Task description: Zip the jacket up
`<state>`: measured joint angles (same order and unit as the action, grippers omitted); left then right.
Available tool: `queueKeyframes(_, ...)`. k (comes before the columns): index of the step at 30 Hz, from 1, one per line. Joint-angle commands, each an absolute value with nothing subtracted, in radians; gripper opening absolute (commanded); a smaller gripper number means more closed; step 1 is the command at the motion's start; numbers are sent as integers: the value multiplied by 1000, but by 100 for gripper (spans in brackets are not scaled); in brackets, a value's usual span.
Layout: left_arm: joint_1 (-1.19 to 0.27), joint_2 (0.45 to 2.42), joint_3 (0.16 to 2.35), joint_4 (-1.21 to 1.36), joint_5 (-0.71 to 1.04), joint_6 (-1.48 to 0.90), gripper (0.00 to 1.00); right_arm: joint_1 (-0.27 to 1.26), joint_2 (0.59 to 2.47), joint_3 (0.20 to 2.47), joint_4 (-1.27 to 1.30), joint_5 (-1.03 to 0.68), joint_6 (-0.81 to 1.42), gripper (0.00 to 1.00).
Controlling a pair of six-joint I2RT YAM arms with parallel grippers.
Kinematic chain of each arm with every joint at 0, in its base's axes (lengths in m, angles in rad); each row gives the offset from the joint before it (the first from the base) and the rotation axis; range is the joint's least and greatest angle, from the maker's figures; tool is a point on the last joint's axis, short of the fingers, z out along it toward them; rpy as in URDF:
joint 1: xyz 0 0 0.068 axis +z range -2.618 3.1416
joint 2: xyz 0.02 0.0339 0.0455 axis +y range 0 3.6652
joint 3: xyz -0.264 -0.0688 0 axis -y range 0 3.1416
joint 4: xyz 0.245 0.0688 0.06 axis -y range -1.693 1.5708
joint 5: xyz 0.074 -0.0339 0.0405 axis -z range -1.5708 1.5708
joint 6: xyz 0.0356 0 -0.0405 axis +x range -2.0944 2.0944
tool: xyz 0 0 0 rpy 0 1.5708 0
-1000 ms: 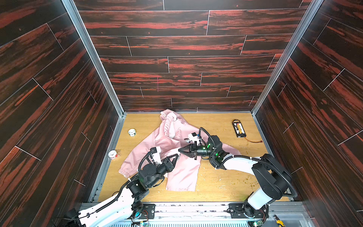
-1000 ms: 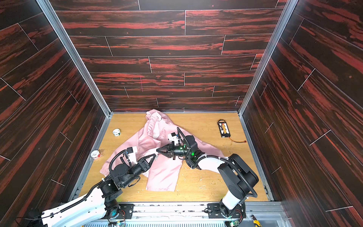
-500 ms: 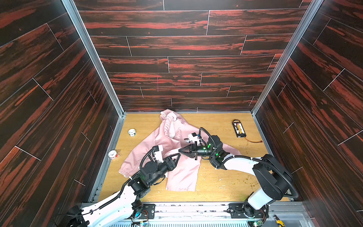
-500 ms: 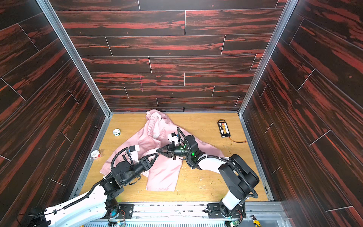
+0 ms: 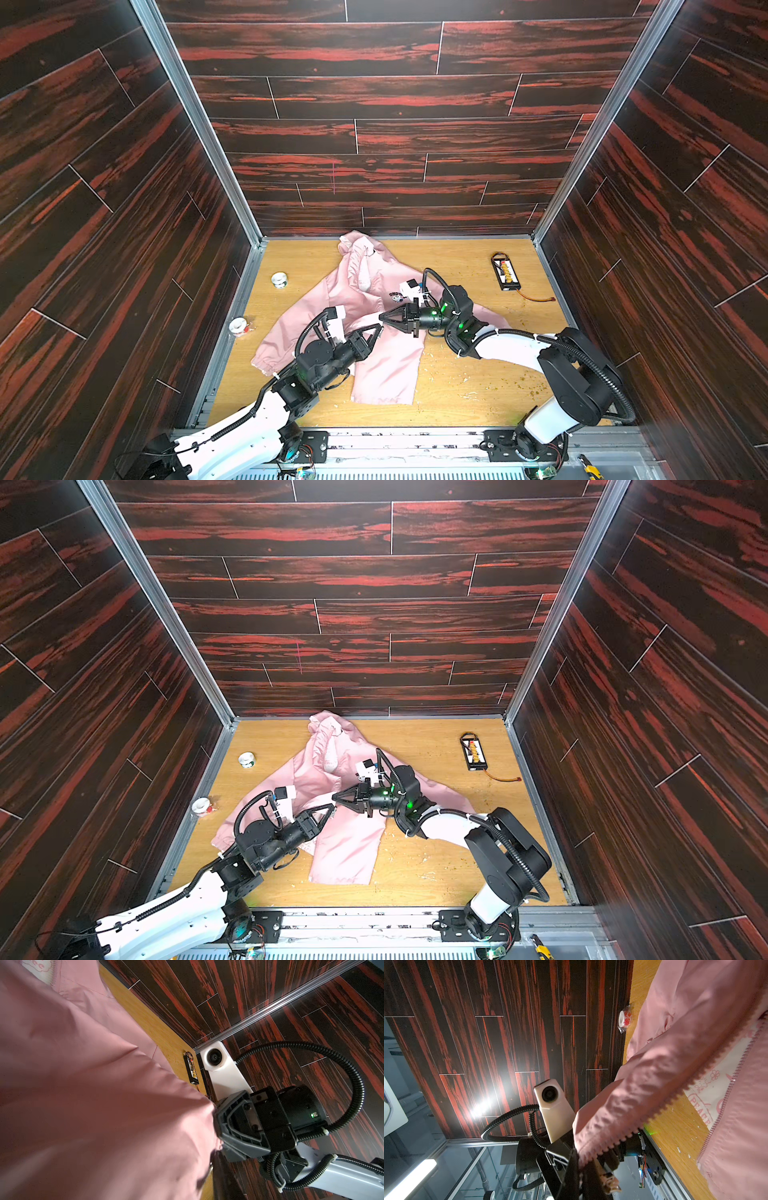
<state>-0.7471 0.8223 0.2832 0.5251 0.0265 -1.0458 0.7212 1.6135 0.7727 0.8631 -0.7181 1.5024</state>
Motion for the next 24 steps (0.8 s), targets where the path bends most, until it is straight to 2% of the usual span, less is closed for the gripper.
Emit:
queueKeyframes(1,-742,828,310,558,42,-1047,23,714,1564,755,873,-725,1493,0)
queueKeyframes(5,-742,836,311,564,44,-1050,20,707,1558,749,871,-726,1492,0)
queueKeyframes(15,-738,840,317,558,52,-1051,23,699,1546,742,850,-730,1480,0)
queueKeyframes(24,-738,884,330,583,80,-1048,15,699,1545,738,854,-730,1480,0)
